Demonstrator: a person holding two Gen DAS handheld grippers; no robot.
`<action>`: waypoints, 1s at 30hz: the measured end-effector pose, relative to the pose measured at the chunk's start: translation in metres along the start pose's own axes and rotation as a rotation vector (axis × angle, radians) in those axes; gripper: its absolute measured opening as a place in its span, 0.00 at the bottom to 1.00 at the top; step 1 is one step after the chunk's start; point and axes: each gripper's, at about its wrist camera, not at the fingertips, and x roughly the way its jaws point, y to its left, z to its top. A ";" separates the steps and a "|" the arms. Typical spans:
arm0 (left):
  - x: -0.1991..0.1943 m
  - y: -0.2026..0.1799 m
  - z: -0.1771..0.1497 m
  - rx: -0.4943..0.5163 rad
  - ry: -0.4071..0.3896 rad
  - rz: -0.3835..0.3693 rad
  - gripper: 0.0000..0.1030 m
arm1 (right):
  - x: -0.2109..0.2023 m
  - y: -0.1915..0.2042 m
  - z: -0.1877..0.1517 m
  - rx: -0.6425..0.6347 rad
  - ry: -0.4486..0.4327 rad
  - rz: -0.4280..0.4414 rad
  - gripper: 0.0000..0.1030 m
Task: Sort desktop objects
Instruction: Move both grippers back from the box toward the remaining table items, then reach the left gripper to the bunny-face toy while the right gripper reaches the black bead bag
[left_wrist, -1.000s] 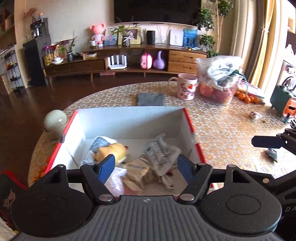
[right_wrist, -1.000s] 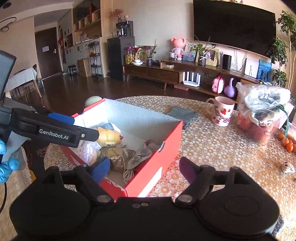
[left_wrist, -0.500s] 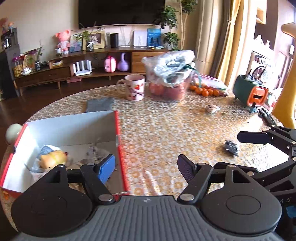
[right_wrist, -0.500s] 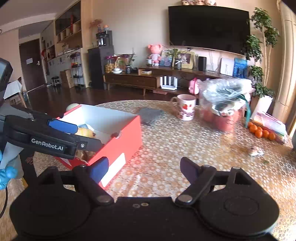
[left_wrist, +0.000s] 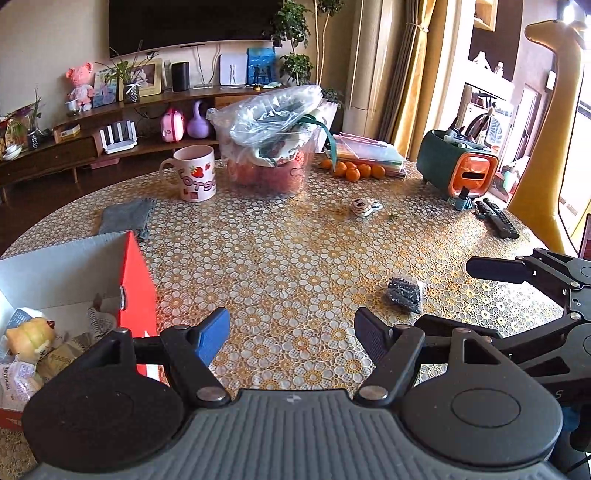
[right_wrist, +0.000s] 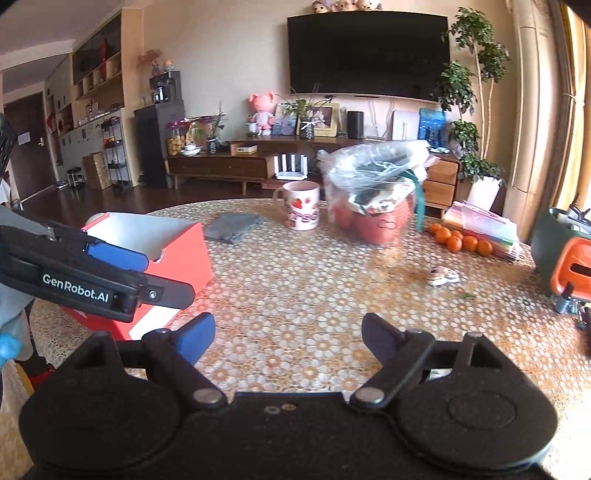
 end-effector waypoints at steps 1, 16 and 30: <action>0.004 -0.005 0.001 0.008 0.002 -0.003 0.72 | 0.000 -0.005 -0.001 0.006 -0.001 -0.008 0.85; 0.074 -0.061 0.016 0.035 0.053 -0.072 0.80 | 0.005 -0.074 -0.036 0.062 0.026 -0.082 0.91; 0.147 -0.089 0.044 0.049 0.096 -0.107 0.99 | 0.027 -0.120 -0.067 0.064 0.074 -0.107 0.96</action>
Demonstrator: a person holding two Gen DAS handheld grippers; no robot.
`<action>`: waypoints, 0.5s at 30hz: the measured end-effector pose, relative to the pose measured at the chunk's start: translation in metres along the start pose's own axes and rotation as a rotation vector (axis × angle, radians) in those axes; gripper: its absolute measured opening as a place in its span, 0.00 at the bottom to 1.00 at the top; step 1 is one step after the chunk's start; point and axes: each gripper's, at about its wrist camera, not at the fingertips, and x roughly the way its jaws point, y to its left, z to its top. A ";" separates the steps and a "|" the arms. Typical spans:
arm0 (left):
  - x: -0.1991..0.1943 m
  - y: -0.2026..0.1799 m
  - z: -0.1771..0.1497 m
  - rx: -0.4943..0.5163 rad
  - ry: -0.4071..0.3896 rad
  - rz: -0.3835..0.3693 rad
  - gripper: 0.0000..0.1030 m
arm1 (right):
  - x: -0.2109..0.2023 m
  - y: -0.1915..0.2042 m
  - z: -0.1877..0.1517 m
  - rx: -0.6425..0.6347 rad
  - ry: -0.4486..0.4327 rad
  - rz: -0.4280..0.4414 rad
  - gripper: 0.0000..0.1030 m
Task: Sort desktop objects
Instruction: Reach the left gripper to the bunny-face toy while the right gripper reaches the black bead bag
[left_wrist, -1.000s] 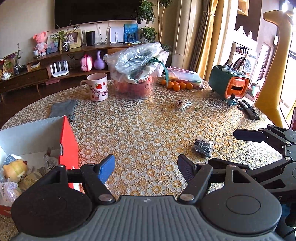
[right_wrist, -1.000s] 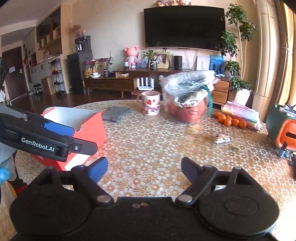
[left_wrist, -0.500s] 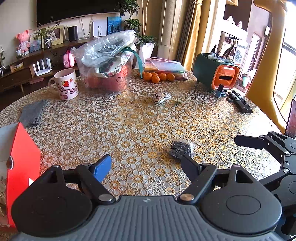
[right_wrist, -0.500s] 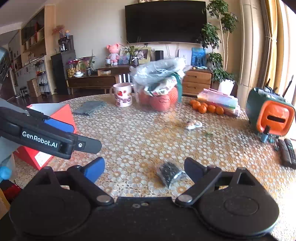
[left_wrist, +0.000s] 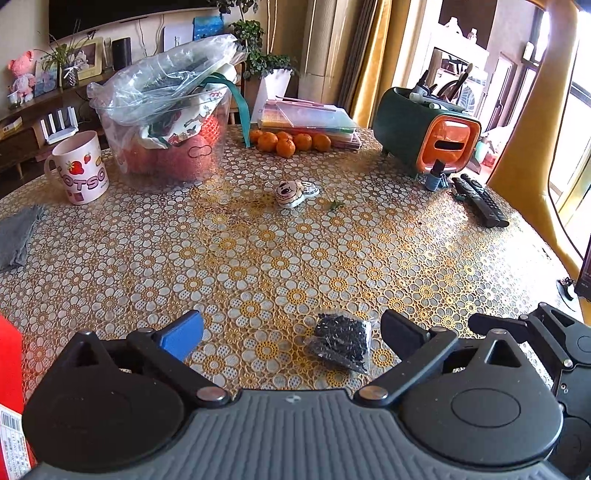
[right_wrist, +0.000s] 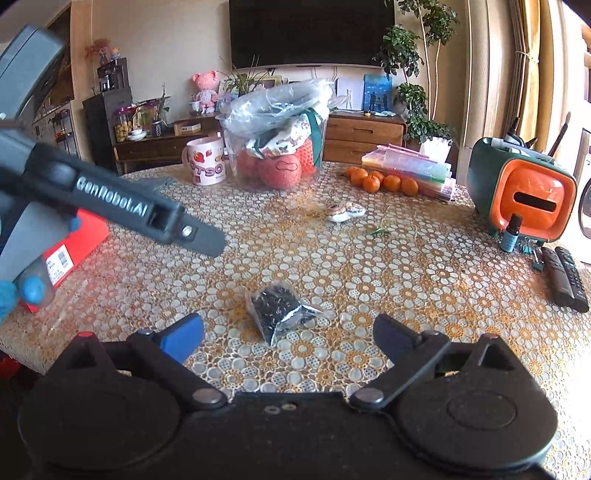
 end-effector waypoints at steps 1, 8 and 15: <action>0.005 0.000 0.003 0.004 0.001 0.001 0.99 | 0.004 -0.001 -0.001 -0.004 0.005 0.004 0.96; 0.048 0.002 0.032 0.001 0.013 0.007 1.00 | 0.037 -0.001 0.003 -0.022 0.032 0.034 0.96; 0.095 -0.001 0.075 0.017 0.024 0.022 1.00 | 0.064 0.004 0.012 -0.056 0.036 0.062 0.96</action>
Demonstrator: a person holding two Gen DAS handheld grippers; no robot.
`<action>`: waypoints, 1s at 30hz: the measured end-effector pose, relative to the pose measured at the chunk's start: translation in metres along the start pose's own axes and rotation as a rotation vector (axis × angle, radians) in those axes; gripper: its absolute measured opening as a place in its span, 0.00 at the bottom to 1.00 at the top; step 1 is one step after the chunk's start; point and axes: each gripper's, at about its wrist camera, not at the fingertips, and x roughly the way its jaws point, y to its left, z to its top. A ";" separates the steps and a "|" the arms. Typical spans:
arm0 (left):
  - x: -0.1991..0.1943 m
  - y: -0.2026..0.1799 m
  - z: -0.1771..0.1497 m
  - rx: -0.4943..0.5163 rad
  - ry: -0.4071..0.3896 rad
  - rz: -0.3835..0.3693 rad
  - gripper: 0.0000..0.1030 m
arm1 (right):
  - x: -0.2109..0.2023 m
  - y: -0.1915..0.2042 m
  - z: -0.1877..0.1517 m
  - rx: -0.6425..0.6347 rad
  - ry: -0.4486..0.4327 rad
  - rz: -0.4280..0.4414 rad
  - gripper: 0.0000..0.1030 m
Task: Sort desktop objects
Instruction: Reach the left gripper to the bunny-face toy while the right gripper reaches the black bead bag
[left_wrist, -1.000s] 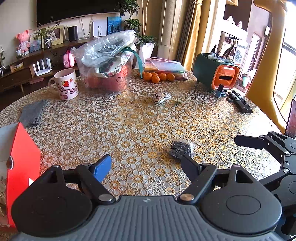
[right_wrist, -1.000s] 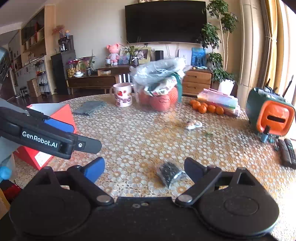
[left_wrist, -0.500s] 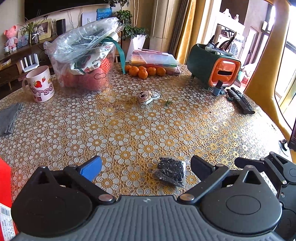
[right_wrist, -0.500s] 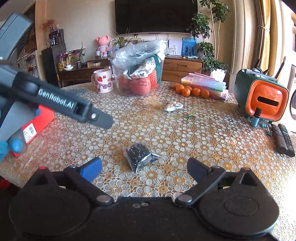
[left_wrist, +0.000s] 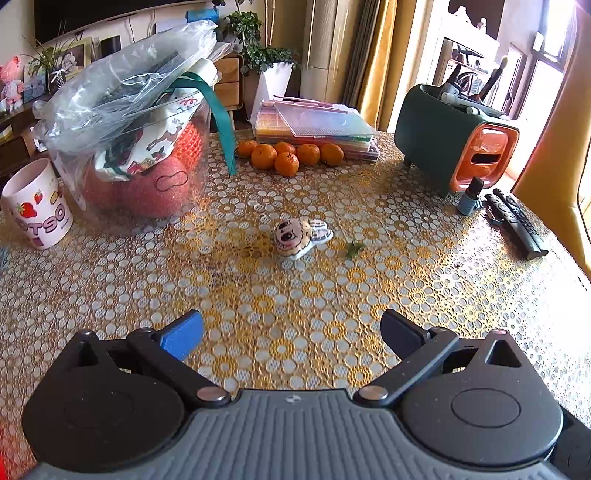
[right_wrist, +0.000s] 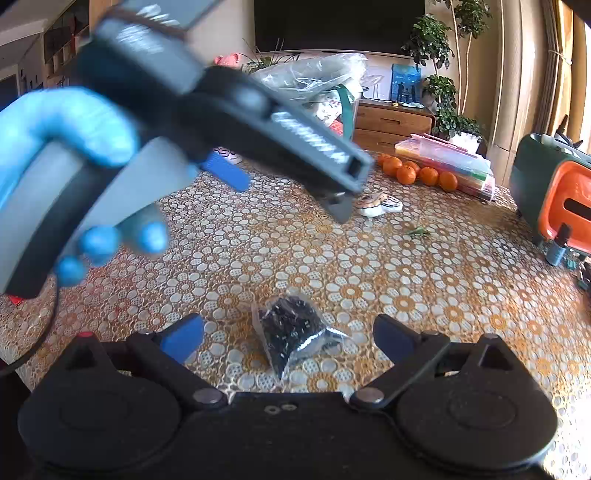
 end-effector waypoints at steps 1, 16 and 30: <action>0.006 0.000 0.005 0.002 0.000 0.004 1.00 | 0.003 0.000 0.001 -0.004 0.000 0.002 0.96; 0.084 -0.004 0.055 0.023 0.072 0.037 1.00 | 0.035 -0.003 0.004 0.007 0.033 0.037 0.94; 0.143 -0.001 0.082 -0.083 0.180 0.044 0.99 | 0.041 -0.004 -0.003 0.016 0.048 0.048 0.89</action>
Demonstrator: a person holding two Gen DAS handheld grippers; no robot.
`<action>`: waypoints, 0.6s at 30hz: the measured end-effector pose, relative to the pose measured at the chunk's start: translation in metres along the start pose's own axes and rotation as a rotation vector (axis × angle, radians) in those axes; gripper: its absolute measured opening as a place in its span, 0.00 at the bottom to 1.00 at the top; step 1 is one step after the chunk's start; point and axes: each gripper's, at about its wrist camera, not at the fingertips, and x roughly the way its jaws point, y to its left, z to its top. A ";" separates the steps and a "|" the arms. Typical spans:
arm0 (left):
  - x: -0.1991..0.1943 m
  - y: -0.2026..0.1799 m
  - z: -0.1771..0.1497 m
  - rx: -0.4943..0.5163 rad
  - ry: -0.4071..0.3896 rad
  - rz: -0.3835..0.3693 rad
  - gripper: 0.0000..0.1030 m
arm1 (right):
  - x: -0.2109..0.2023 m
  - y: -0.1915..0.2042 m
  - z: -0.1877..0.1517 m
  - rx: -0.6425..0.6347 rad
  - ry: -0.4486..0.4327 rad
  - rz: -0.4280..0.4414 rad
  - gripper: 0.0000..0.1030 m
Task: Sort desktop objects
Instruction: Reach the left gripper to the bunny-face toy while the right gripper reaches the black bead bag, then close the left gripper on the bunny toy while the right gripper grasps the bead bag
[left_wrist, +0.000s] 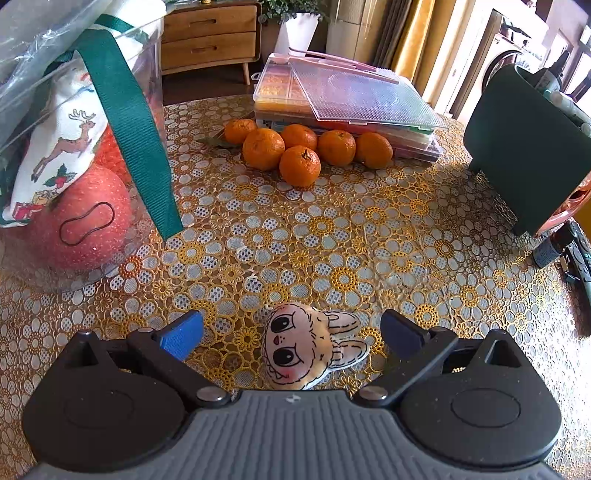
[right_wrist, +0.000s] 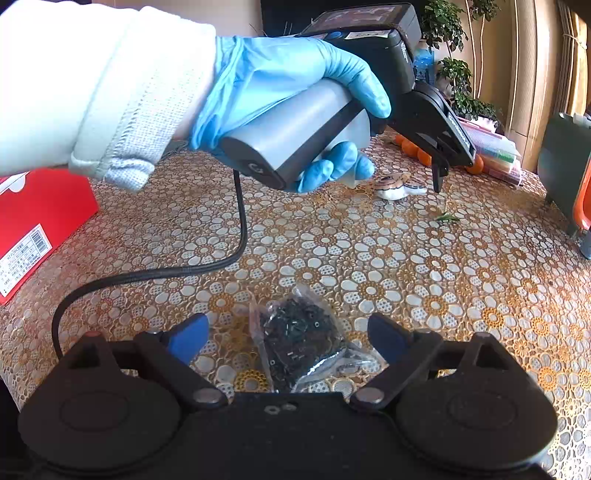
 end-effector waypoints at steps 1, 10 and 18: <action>0.002 -0.001 0.001 -0.003 0.001 -0.003 0.99 | 0.001 -0.001 0.000 0.002 0.002 -0.001 0.89; 0.005 -0.003 0.000 -0.017 -0.012 0.002 0.94 | 0.004 -0.004 -0.002 -0.002 0.003 -0.008 0.82; -0.003 -0.005 -0.002 -0.011 -0.043 0.004 0.57 | 0.003 -0.003 -0.002 -0.026 -0.003 -0.047 0.59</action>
